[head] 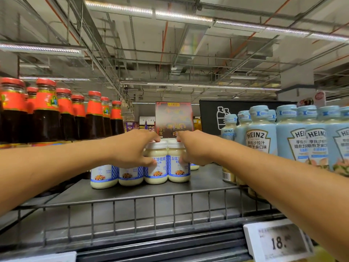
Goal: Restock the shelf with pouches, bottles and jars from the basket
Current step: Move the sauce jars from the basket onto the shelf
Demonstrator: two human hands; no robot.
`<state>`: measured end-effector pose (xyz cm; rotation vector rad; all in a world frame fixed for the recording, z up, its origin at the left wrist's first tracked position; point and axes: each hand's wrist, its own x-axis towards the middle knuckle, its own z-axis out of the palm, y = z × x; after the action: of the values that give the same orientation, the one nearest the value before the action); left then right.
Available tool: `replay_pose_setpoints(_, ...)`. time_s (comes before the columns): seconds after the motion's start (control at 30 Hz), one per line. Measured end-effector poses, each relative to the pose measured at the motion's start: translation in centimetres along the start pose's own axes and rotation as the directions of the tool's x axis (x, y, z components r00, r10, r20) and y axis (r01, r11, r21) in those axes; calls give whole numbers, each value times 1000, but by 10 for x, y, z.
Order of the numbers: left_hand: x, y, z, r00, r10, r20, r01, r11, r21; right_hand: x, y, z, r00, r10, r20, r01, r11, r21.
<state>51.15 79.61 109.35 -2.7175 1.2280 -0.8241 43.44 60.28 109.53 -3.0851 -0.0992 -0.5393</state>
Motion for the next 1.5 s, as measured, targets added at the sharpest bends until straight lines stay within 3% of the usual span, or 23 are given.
replay_pose_setpoints(0.2,-3,0,-6,999,-9,34,10,1000,-22,-5,-5,0,1000,24,16,-24,999,-25)
replay_pose_setpoints(0.43,-16,8,-32,997,-45,-69,43,999,-32,-13,-5,-8,991,-3,-132,15,996,88)
replay_pose_setpoints(0.63,-38,31,-51,961,-112,-252,54,973,-226,-26,-7,-13,970,-22,-242,64,984,166)
replay_pose_setpoints(0.97,-75,49,-43,942,-176,-285,39,903,-427,-60,-17,-1,940,35,-339,89,934,345)
replay_pose_setpoints(1.2,-101,46,-46,927,-183,-327,-29,835,-550,-88,-42,3,898,104,-427,135,859,494)
replay_pose_setpoints(1.5,-139,52,-50,920,-143,-365,-185,663,-726,-141,-82,1,852,136,-505,266,719,642)
